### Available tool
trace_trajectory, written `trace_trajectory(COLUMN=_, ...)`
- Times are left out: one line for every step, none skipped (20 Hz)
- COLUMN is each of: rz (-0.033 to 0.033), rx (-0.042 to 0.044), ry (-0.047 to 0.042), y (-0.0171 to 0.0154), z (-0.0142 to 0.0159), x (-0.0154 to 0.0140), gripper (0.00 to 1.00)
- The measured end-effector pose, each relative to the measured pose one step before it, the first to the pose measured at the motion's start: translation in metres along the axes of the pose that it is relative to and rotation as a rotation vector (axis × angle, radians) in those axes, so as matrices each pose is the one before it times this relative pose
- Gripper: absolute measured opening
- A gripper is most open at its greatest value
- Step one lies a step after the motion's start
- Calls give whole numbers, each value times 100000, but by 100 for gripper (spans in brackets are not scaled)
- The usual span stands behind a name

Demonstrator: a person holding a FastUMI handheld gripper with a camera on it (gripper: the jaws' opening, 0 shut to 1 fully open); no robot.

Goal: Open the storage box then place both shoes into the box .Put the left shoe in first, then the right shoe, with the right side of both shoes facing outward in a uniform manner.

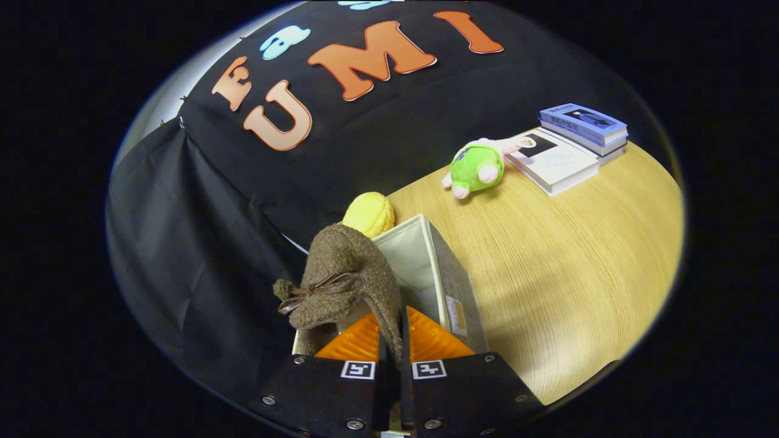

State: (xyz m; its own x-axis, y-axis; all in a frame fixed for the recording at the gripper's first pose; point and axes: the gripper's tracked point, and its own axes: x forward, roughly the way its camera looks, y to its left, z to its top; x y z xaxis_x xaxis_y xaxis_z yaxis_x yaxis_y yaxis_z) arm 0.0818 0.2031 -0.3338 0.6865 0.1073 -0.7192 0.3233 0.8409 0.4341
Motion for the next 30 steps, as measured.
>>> trace_trajectory(rz=1124, rx=2104, ry=-1791, y=362, z=322, x=-323, gripper=9)
trace_trajectory(rz=999, rx=1614, ry=-1253, y=267, z=272, x=-317, gripper=16)
trace_trajectory(rz=104, rx=536, ry=-879, y=22, z=216, x=-372, gripper=22)
trace_trajectory(rz=-181, rx=-537, ry=-684, y=-89, z=170, x=-303, gripper=28)
trace_trajectory(rz=909, rx=-673, ry=-1933, y=111, z=417, x=-534, gripper=32)
trace_trajectory(rz=919, rx=570, ry=-1946, y=102, z=463, x=-404, gripper=36)
trace_trajectory(rz=1152, rx=1148, ry=-1361, y=-124, z=583, x=-587, gripper=36)
trace_trajectory(rz=1147, rx=675, ry=-1161, y=-10, z=525, x=-385, gripper=39)
trace_trajectory(rz=1014, rx=-133, ry=-691, y=-44, z=321, x=-363, gripper=40)
trace_trajectory(rz=1184, rx=-607, ry=-671, y=-52, z=442, x=-426, gripper=43)
trace_trajectory(rz=2058, rx=-547, ry=-886, y=44, z=344, x=-593, gripper=44)
trace_trajectory(rz=2786, rx=-342, ry=-2723, y=316, z=736, x=-698, gripper=48)
trace_trajectory(rz=1776, rx=-1100, ry=-3454, y=101, z=884, x=-817, gripper=50)
trace_trajectory(rz=372, rx=-2473, ry=-3285, y=-165, z=1064, x=-705, gripper=53)
trace_trajectory(rz=-419, rx=-3579, ry=-3140, y=-319, z=837, x=-614, gripper=54)
trace_trajectory(rz=-718, rx=-4217, ry=-2956, y=-435, z=958, x=-605, gripper=57)
trace_trajectory(rz=-690, rx=-4218, ry=-2868, y=-350, z=938, x=-728, gripper=59)
trace_trajectory(rz=-575, rx=-3511, ry=-2911, y=-463, z=987, x=-621, gripper=63)
trace_trajectory(rz=-248, rx=-2639, ry=-2876, y=-421, z=860, x=-763, gripper=66)
trace_trajectory(rz=370, rx=-1906, ry=-3587, y=-295, z=1095, x=-661, gripper=72)
trace_trajectory(rz=-501, rx=-1799, ry=-5384, y=-496, z=1405, x=-493, gripper=75)
trace_trajectory(rz=-1798, rx=-2602, ry=-4735, y=-791, z=1287, x=-573, gripper=78)
trace_trajectory(rz=-2176, rx=-3538, ry=-4174, y=-900, z=1079, x=-817, gripper=79)
trace_trajectory(rz=-2003, rx=-3875, ry=-3252, y=-907, z=882, x=-529, gripper=80)
trace_trajectory(rz=-1458, rx=-3376, ry=-2799, y=-666, z=638, x=-334, gripper=80)
trace_trajectory(rz=-910, rx=-3667, ry=-2247, y=-683, z=708, x=-300, gripper=81)
trace_trajectory(rz=-1137, rx=-3119, ry=-1906, y=-705, z=684, x=-374, gripper=81)
trace_trajectory(rz=-1314, rx=-2860, ry=-1684, y=-713, z=748, x=-667, gripper=84)
trace_trajectory(rz=-1388, rx=-1625, ry=-1453, y=-793, z=513, x=-762, gripper=85)
trace_trajectory(rz=-294, rx=-1172, ry=-1542, y=-467, z=518, x=-575, gripper=86)
